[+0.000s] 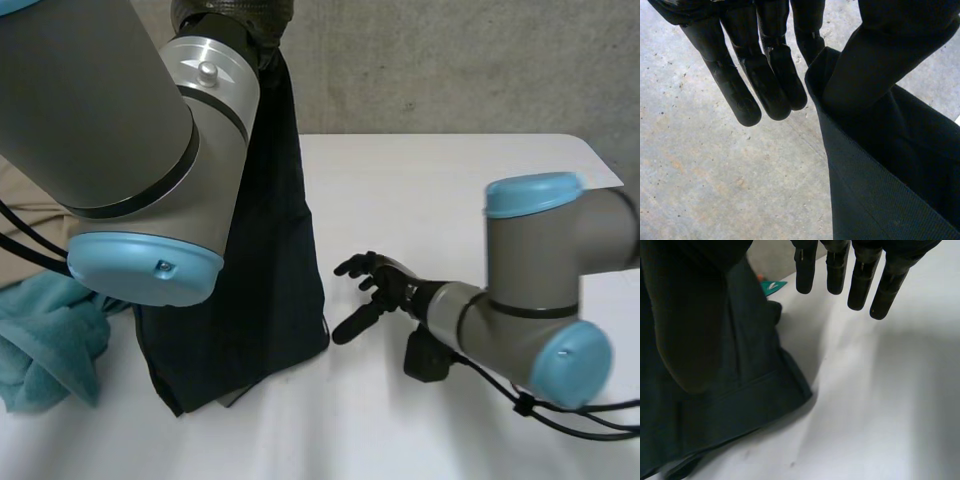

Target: Fold the laundry.

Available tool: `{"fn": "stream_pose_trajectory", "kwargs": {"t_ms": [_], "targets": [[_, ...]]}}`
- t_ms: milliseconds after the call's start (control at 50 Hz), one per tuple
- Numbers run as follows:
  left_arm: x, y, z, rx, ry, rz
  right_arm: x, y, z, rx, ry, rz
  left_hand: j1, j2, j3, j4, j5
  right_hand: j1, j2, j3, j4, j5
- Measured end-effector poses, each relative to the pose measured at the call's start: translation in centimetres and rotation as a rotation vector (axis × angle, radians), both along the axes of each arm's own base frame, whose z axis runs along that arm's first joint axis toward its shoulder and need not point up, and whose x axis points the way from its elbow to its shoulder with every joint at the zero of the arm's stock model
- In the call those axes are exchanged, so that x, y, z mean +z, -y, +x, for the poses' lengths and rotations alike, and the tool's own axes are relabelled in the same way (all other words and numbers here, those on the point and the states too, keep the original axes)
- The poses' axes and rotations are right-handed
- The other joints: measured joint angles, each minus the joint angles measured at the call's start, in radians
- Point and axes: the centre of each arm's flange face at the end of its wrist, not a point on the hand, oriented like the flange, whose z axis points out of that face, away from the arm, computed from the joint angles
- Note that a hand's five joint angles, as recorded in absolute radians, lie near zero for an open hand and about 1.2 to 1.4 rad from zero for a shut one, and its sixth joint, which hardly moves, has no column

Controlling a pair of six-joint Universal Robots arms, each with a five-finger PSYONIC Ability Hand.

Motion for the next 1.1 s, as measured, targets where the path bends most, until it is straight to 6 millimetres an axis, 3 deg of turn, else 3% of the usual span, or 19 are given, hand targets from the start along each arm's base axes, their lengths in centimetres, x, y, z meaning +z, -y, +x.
{"fn": "stream_pose_trajectory", "kwargs": {"t_ms": [100, 220, 260, 280, 320, 360, 420, 520, 540, 580, 600, 620, 640, 760, 780, 800, 940, 1100], "targets": [[0.4, -0.3, 0.2, 0.000, -0.004, -0.003, -1.2, 0.9, 2.1, -0.011, -0.012, -0.038, 0.000, 0.000, 0.000, 0.000, 0.000, 0.000, 0.000, 0.000, 0.000, 0.000], [0.8, -0.6, 0.5, 0.000, -0.010, -0.009, -2.4, 0.5, 5.0, 0.021, 0.025, -0.032, 0.000, 0.000, 0.000, 0.000, 0.000, 0.029, 0.037, 0.034, 0.029, 0.032], [0.8, -0.6, 0.6, 0.000, -0.010, -0.008, -2.6, 0.4, 5.7, 0.028, 0.044, -0.022, 0.000, 0.000, 0.000, 0.000, 0.000, 0.219, 0.264, 0.260, 0.247, 0.249], [0.8, -0.6, 0.6, 0.000, -0.010, -0.008, -2.6, 0.4, 5.7, 0.028, 0.044, -0.022, 0.000, 0.000, 0.000, 0.000, 0.000, 0.219, 0.264, 0.260, 0.247, 0.249], [0.7, -0.6, 0.6, 0.001, -0.008, -0.006, -2.6, 0.2, 6.3, 0.036, 0.069, -0.007, 0.000, 0.000, 0.000, 0.000, 0.000, 0.600, 0.698, 0.681, 0.669, 0.656], [0.6, -0.6, 0.7, 0.003, -0.005, -0.003, -2.3, 0.1, 6.5, 0.044, 0.083, -0.001, 0.000, 0.000, 0.000, 0.000, 0.000, 0.713, 0.859, 0.849, 0.845, 0.836], [0.7, -0.7, 0.8, 0.004, -0.004, -0.001, -1.3, 0.1, 6.2, 0.058, 0.088, -0.014, 0.000, 0.000, 0.000, 0.000, 0.000, 0.728, 0.888, 0.885, 0.885, 0.873], [1.6, -1.2, 1.6, 0.009, -0.013, -0.011, 4.2, 2.1, 2.7, 0.066, 0.025, -0.217, 0.000, 0.000, 0.000, 0.000, 0.000, 0.729, 0.894, 0.913, 0.912, 0.886], [2.3, -1.5, 2.0, 0.010, -0.022, -0.021, 7.1, 3.4, 0.5, 0.052, -0.035, -0.346, 0.000, 0.000, 0.000, 0.000, 0.000, 0.729, 0.894, 0.915, 0.912, 0.887], [3.3, -1.9, 2.5, 0.014, -0.038, -0.036, 7.9, 3.7, -0.1, 0.048, -0.054, -0.383, 0.000, 0.000, 0.000, 0.000, 0.000, 0.729, 0.894, 0.915, 0.912, 0.887], [3.8, -2.1, 2.8, 0.015, -0.046, -0.045, 11.7, 4.9, -3.1, 0.020, -0.162, -0.570, 0.000, 0.000, 0.000, 0.000, 0.000, 0.729, 0.894, 0.915, 0.913, 0.887], [3.8, -2.1, 2.8, 0.015, -0.046, -0.045, 11.7, 4.9, -3.1, 0.020, -0.162, -0.570, 0.000, 0.000, 0.000, 0.000, 0.000, 0.729, 0.894, 0.915, 0.913, 0.887], [4.7, -2.6, 3.4, 0.018, -0.064, -0.063, 14.3, 5.2, -4.6, -0.003, -0.229, -0.686, 0.000, 0.000, 0.000, 0.000, 0.000, 0.729, 0.894, 0.915, 0.913, 0.887], [7.9, -4.3, 5.3, 0.026, -0.130, -0.125, 22.5, 3.7, -7.6, -0.088, -0.345, -0.991, 0.000, 0.000, 0.000, 0.000, 0.000, 0.729, 0.894, 0.915, 0.913, 0.887], [8.8, -4.9, 6.0, 0.026, -0.151, -0.144, 25.5, 2.1, -8.4, -0.114, -0.360, -1.087, 0.000, 0.000, 0.000, 0.000, 0.000, 0.729, 0.894, 0.915, 0.913, 0.887], [9.4, -5.4, 6.4, 0.026, -0.165, -0.157, 27.0, 1.1, -8.8, -0.126, -0.366, -1.133, 0.000, 0.000, 0.000, 0.000, 0.000, 0.729, 0.894, 0.915, 0.913, 0.887], [12.2, -8.2, 8.9, 0.023, -0.232, -0.216, 32.4, -3.9, -11.0, -0.174, -0.440, -1.307, 0.000, 0.000, 0.000, 0.000, 0.000, 0.729, 0.894, 0.915, 0.913, 0.891], [14.1, -10.7, 11.0, 0.018, -0.284, -0.265, 34.1, -6.2, -12.1, -0.184, -0.512, -1.344, 0.000, 0.000, 0.000, 0.000, 0.000, 0.729, 0.894, 0.915, 0.913, 0.895]]}}
